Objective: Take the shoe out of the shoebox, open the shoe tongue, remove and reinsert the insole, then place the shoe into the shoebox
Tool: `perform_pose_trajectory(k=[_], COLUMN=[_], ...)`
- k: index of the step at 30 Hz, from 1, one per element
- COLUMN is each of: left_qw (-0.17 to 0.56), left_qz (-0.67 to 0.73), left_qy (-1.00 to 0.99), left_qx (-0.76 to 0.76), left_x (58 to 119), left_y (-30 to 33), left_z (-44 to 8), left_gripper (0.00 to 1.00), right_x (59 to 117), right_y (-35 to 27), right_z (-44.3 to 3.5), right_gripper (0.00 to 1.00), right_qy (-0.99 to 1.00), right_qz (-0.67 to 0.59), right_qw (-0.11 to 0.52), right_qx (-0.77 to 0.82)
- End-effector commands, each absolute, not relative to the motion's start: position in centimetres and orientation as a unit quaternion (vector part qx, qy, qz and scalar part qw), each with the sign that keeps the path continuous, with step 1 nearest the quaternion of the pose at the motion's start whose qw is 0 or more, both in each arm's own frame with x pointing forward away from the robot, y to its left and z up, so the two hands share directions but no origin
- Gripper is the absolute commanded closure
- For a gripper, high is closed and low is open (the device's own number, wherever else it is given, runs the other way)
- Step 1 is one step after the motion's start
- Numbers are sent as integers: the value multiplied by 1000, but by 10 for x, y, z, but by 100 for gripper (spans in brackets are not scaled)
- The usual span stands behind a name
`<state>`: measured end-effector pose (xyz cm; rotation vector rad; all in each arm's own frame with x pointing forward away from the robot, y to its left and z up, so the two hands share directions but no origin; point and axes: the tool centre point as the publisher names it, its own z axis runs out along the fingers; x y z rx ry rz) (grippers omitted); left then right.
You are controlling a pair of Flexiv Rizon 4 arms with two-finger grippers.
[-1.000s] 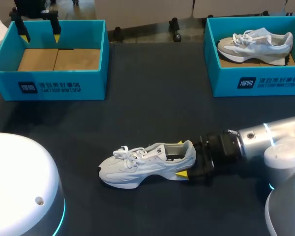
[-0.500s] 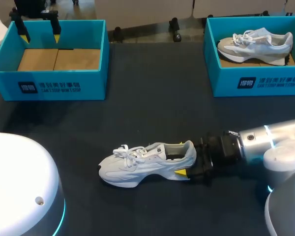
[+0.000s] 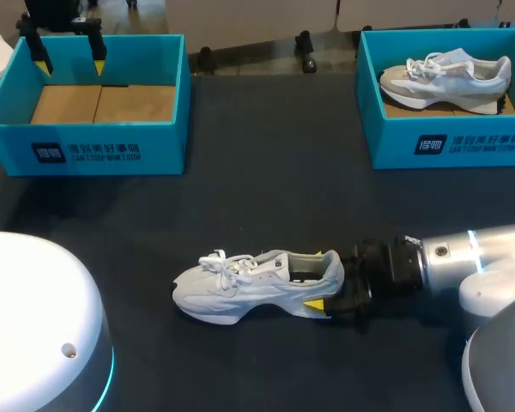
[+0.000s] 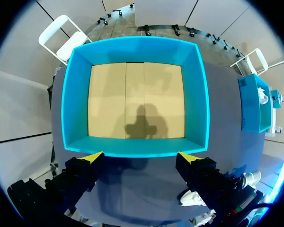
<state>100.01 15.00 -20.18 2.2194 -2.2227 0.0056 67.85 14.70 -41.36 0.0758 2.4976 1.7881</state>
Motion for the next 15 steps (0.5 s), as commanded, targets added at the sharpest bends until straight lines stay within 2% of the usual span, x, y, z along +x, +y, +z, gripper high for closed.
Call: perform_pose_trajectory(k=[1,15], left_qw=[0,10], left_qz=[1,2], left_qy=[-707,-708], left_qx=[707,706], left_x=[1000,996], left_y=[150,148], left_z=[-201,-196], left_gripper=[0,0], right_x=[678,678], right_y=[148,148], right_z=[-414,-414], right_gripper=[100,100], right_qy=[814,814], right_qz=[580,580], right_qw=[36,36], right_qx=[26,26])
